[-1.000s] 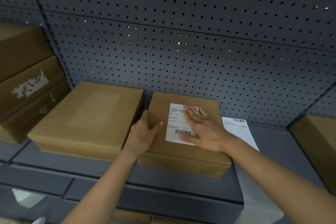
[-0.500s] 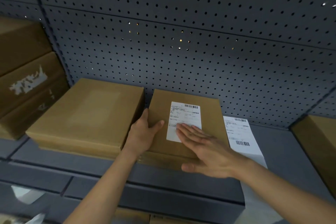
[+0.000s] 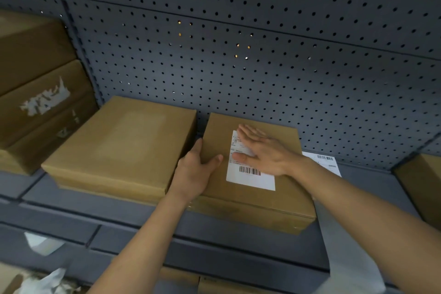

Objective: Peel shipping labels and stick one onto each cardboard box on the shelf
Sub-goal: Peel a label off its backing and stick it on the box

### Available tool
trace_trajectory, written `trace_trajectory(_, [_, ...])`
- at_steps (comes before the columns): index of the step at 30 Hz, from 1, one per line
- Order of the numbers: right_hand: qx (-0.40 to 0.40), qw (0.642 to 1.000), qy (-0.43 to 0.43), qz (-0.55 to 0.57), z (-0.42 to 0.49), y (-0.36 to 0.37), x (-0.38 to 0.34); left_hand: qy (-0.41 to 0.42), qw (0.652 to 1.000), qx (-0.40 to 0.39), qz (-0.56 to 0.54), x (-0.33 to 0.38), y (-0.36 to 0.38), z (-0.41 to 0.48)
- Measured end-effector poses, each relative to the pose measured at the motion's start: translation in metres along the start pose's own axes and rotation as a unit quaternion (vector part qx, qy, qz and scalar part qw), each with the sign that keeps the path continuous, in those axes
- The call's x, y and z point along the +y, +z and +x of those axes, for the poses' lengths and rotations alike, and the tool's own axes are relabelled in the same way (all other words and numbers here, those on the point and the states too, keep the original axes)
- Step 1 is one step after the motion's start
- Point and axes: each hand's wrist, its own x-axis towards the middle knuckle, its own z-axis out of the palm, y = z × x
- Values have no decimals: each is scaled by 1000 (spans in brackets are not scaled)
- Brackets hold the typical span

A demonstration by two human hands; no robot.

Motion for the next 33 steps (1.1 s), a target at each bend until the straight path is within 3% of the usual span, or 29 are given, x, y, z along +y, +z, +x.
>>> trace_trajectory(5, [8, 1000, -1, 1, -9, 5, -9, 2, 1000, 2, 3, 2, 1, -1])
trace_trajectory(13, [-10, 993, -113, -27, -80, 22, -70, -8, 1000, 22, -11, -5, 1, 3])
trace_trajectory(19, [-19, 991, -129, -29, -83, 20, -72, -4, 1000, 17, -20, -8, 2, 4])
trace_trajectory(33, [-8, 1000, -17, -17, 24, -5, -13, -14, 999, 14, -41, -7, 0, 2])
